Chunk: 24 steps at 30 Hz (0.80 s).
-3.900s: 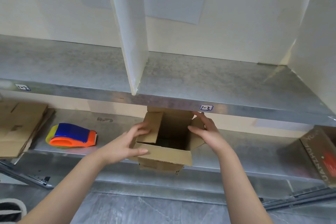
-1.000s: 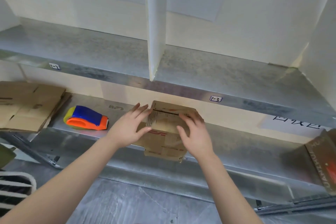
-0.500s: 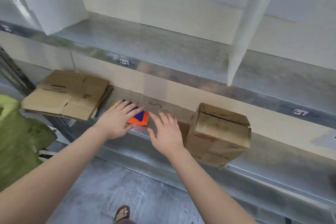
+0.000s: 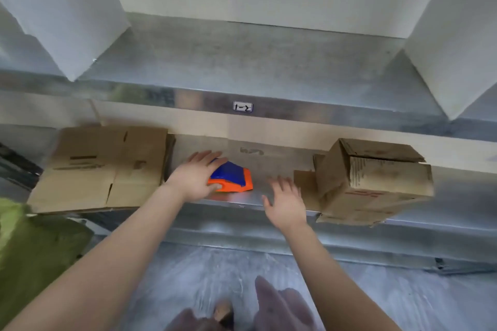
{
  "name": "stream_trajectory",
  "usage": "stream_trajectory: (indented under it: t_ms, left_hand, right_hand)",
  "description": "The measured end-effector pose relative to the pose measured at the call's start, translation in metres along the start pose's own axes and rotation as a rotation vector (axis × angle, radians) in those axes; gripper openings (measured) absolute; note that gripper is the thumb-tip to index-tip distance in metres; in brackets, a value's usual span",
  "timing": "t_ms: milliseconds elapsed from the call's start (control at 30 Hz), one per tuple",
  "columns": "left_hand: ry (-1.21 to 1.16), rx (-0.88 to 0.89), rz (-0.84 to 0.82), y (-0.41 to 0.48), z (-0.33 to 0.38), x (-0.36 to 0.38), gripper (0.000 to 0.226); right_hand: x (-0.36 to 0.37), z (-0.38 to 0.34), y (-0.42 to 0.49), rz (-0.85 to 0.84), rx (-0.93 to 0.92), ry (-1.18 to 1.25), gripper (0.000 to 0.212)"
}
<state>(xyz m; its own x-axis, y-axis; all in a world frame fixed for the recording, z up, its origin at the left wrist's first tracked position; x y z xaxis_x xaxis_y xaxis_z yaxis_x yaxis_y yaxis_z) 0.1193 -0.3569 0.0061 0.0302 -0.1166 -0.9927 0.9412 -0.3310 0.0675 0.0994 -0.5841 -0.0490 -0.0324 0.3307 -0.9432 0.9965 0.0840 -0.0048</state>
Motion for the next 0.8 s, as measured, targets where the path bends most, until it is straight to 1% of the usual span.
stream_trajectory:
  t_ms: [133,200,333,400,467,533,667,800]
  left_hand:
    - [-0.102,-0.061,-0.079,0.013,-0.006,0.018,0.073]
    - [-0.169,-0.089,-0.091,0.019,-0.009,0.022,0.073]
    - [-0.227,-0.118,-0.143,0.03,-0.008,0.027,0.063]
    - [-0.235,-0.156,-0.181,0.029,-0.01,0.029,0.063]
    - [-0.228,-0.17,-0.214,0.025,-0.009,0.031,0.069]
    - [-0.211,-0.152,-0.209,0.019,-0.004,0.029,0.073]
    - [-0.227,-0.079,-0.149,0.005,-0.001,0.017,0.068]
    - [-0.214,0.005,-0.092,-0.007,0.002,0.006,0.068]
  right_hand:
    - [0.009,0.005,0.006,0.003,0.08,0.058,0.059]
    - [0.013,0.004,0.007,0.009,0.103,0.082,0.059]
    - [0.019,0.006,0.008,0.005,0.163,0.144,0.056]
    - [0.022,0.009,0.007,-0.001,0.215,0.229,0.053]
    - [0.024,0.011,0.006,-0.006,0.28,0.34,0.05]
    - [0.025,0.01,0.004,-0.016,0.316,0.396,0.049]
    - [0.028,0.009,-0.002,-0.047,0.329,0.427,0.049]
    - [0.018,0.011,-0.007,-0.02,0.31,0.487,0.044]
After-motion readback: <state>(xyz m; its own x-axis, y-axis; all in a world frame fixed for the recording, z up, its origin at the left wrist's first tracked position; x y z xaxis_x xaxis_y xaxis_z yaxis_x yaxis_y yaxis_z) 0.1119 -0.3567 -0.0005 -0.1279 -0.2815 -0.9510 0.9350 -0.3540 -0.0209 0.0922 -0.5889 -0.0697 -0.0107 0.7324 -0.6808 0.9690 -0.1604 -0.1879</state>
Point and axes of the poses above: each hand's wrist, its own y-axis towards the middle knuckle, its own x-axis out of the palm, z = x × y, the point moved 6 cm from there along y, towards the middle knuckle, and after that the axes turned 12 degrees about z, right-handed, at the moved point
